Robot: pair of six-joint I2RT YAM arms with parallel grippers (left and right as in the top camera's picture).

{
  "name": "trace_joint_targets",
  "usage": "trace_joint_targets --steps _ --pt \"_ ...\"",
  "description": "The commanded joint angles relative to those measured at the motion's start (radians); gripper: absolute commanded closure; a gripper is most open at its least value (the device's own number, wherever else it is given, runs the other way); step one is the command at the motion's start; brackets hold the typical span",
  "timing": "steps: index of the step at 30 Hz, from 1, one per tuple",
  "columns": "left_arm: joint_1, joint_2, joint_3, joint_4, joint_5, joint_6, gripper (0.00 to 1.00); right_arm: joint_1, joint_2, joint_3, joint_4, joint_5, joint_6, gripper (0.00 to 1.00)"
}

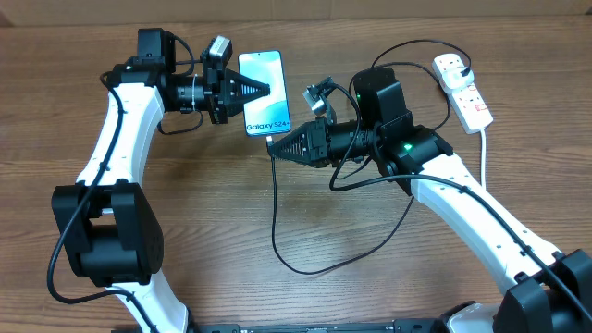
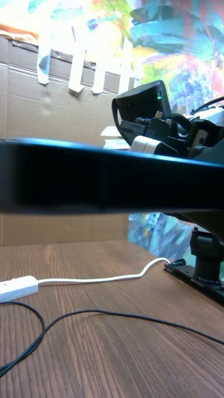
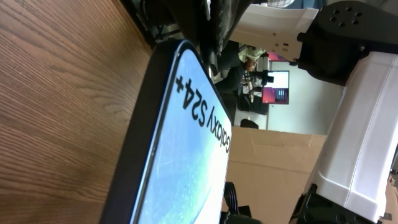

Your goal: Plug charger to phone and switch on socket

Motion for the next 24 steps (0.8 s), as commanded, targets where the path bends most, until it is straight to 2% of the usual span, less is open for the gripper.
trace_joint_targets --steps 1,24 --pt "0.004 -0.007 0.009 0.003 0.046 0.03 0.96 0.001 -0.011 0.008 0.008 -0.005 -0.007 0.96" --pt "0.004 -0.007 0.009 0.004 0.064 0.039 0.96 -0.006 -0.011 0.008 0.016 0.018 -0.006 0.96"
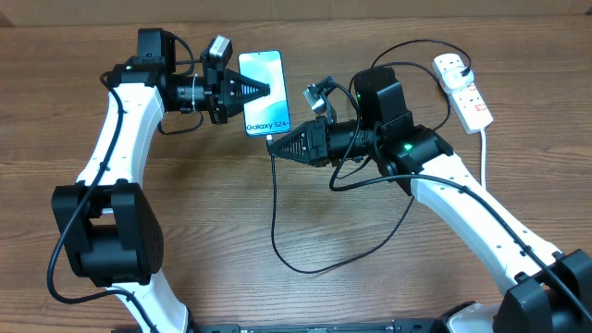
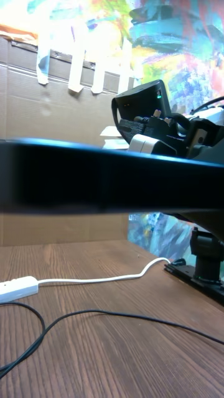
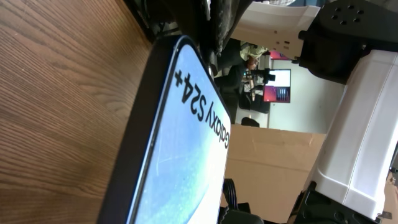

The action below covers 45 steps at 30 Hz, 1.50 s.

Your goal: Plug charger to phone and switch on socket

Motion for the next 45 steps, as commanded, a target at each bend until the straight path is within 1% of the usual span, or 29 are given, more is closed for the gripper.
trace_joint_targets --steps 1,25,28,45 --pt "0.004 -0.007 0.009 0.004 0.063 0.035 0.96 -0.01 -0.011 0.008 0.006 0.009 -0.007 0.96" --pt "0.003 -0.007 0.009 0.004 0.064 0.031 0.96 -0.022 -0.011 0.008 0.003 0.008 -0.003 0.96" --pt "0.003 -0.007 0.009 0.004 0.064 0.031 0.96 -0.022 -0.011 0.008 0.003 0.008 0.019 0.96" --pt "0.003 -0.007 0.009 0.004 0.074 0.039 0.96 -0.022 -0.011 0.008 0.008 0.01 0.039 0.96"
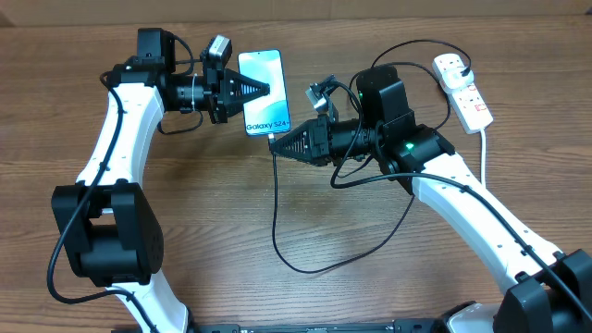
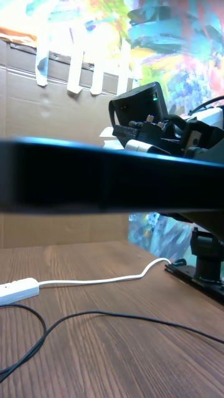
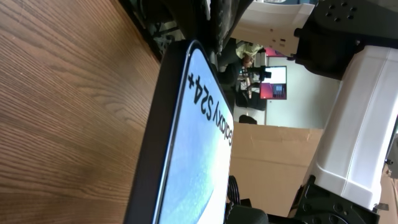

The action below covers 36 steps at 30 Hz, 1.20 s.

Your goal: Plug charger to phone and switch on socket

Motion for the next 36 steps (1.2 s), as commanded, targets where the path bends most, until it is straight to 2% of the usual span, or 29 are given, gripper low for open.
trace_joint_targets --steps 1,36 --pt "0.003 -0.007 0.009 0.001 0.068 0.036 0.96 -0.012 -0.011 0.008 0.009 0.013 0.015 0.96" --pt "0.003 -0.007 0.009 0.001 0.068 0.042 0.96 0.008 -0.011 0.008 0.03 0.028 0.043 0.96"
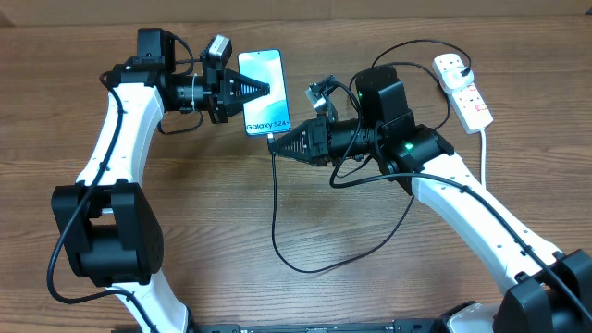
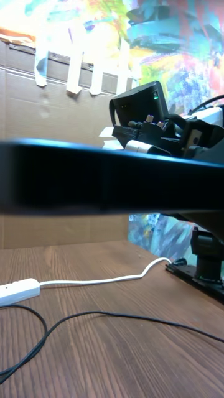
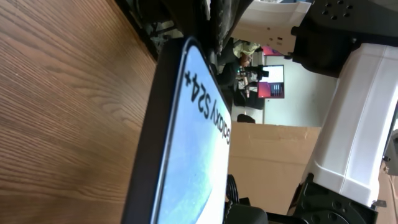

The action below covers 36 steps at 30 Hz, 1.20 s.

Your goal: Plug charger to phone and switch on socket

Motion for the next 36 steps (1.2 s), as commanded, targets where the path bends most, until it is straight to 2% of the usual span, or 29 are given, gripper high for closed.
trace_joint_targets --steps 1,36 --pt "0.003 -0.007 0.009 0.001 0.066 0.034 0.96 0.005 -0.011 0.008 0.016 0.025 0.017 0.96" --pt "0.003 -0.007 0.009 0.0 0.071 0.007 0.96 0.005 -0.01 0.007 -0.003 0.044 0.016 0.96"
